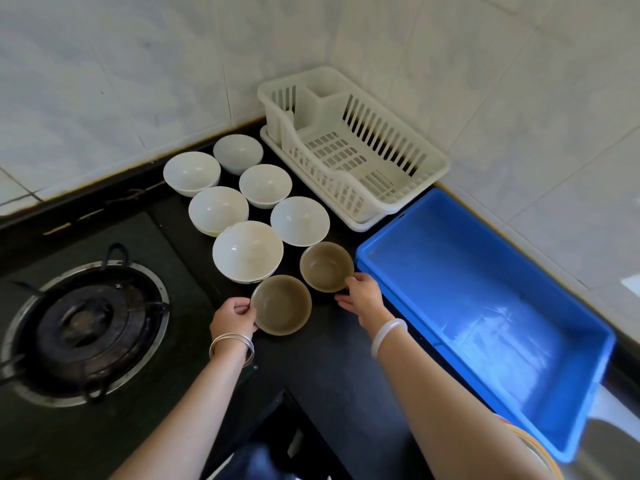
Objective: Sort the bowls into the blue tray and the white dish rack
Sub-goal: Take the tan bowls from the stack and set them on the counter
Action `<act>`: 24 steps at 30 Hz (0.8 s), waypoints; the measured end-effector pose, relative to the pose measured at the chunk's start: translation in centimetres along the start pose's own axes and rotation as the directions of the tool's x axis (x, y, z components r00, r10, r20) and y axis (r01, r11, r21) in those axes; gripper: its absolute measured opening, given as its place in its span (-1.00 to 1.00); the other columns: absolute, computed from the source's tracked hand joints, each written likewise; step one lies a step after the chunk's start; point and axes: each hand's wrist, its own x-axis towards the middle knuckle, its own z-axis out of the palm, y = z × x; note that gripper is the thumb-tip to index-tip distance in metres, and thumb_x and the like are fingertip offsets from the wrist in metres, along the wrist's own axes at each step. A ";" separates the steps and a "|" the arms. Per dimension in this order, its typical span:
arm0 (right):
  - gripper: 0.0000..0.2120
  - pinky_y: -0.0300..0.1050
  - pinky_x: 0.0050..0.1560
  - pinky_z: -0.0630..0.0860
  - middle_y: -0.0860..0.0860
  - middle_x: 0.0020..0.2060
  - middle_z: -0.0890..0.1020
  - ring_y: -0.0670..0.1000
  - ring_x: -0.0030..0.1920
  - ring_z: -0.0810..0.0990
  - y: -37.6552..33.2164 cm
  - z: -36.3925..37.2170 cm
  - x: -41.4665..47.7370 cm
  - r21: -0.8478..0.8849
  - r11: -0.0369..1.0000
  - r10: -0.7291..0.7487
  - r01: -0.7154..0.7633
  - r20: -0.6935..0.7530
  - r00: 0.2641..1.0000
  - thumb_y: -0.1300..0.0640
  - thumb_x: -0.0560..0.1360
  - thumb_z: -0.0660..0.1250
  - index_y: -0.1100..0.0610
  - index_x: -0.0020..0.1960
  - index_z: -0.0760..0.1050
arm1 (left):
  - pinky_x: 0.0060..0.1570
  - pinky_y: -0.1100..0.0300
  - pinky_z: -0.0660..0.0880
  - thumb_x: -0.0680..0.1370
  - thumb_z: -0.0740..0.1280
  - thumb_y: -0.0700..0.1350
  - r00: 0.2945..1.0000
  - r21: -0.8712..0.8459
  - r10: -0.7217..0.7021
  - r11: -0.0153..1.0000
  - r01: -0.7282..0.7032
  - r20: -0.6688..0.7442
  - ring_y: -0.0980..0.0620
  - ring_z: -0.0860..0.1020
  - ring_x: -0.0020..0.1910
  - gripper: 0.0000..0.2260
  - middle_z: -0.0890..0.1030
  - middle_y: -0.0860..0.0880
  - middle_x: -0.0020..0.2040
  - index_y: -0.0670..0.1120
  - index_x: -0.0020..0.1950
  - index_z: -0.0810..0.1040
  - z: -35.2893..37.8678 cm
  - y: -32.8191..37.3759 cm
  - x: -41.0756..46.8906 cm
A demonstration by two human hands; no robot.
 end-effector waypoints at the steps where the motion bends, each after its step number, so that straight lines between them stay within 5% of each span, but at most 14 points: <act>1: -0.64 -0.07 -0.06 0.61 0.02 -0.02 0.53 0.03 -0.07 0.63 0.1 -0.2 -0.2 -0.011 1.000 -0.014 0.014 -0.002 1.000 0.14 0.58 0.22 0.08 0.37 0.32 | -0.08 0.07 0.58 0.48 0.33 -0.29 0.999 0.052 0.043 0.998 -0.043 0.005 -0.02 0.58 -0.18 -0.83 0.63 -0.13 0.03 -0.14 0.04 0.57 -0.1 0.0 -0.2; 4: -0.64 -0.07 0.01 0.60 0.02 0.06 0.51 0.02 -0.04 0.62 0.5 -1.3 -1.3 -0.049 0.995 -0.083 0.081 -0.036 0.996 0.14 0.59 0.20 0.07 0.38 0.33 | 0.18 0.03 0.49 0.48 0.32 -0.24 0.984 0.219 0.177 0.960 -0.176 0.017 -0.10 0.61 0.05 -0.73 0.63 -0.14 0.13 -0.17 0.18 0.55 -0.7 0.4 -1.1; 7: -0.69 -0.11 -0.02 0.59 -0.01 0.09 0.53 -0.01 -0.05 0.63 0.9 -3.1 -3.4 -0.111 0.977 -0.187 0.182 -0.038 0.982 0.12 0.60 0.18 0.05 0.33 0.38 | 0.20 0.10 0.41 0.49 0.30 -0.23 0.960 0.306 0.279 0.912 -0.272 0.021 -0.08 0.56 0.17 -0.70 0.61 -0.13 0.18 -0.16 0.22 0.53 -1.0 1.4 -2.6; 14: -0.84 -0.19 -0.12 0.55 -0.05 -0.07 0.64 -0.11 -0.16 0.63 4.9 -10.5 -9.9 -0.239 0.895 -0.411 0.376 -0.120 0.904 0.12 0.59 0.16 0.00 0.05 0.50 | -0.02 0.25 0.43 0.50 0.31 -0.24 0.866 0.270 0.414 0.832 -0.485 0.280 0.06 0.56 -0.07 -0.82 0.65 -0.07 0.05 -0.11 0.08 0.58 2.4 2.1 -9.5; 19: -0.87 -0.06 -0.09 0.50 -0.01 -0.18 0.66 0.06 -0.15 0.63 10.3 -16.7 -13.5 -0.379 0.883 -0.415 0.278 -0.351 0.839 0.15 0.55 0.23 0.00 -0.03 0.55 | -0.06 0.33 0.42 0.51 0.32 -0.19 0.723 0.281 0.393 0.734 -0.619 0.567 0.16 0.55 -0.10 -0.82 0.64 0.02 0.05 -0.05 0.08 0.59 7.8 -0.6 -16.1; 24: -0.86 -0.05 -0.13 0.43 0.11 -0.07 0.66 0.18 -0.03 0.60 16.2 -22.8 -16.9 -0.554 0.832 -0.426 0.027 -0.608 0.670 0.14 0.50 0.30 0.10 0.04 0.56 | -0.04 0.30 0.49 0.50 0.33 -0.11 0.537 0.264 0.340 0.596 -0.758 0.772 0.16 0.55 -0.11 -0.81 0.62 0.06 0.05 0.00 0.09 0.58 12.0 -3.6 -22.3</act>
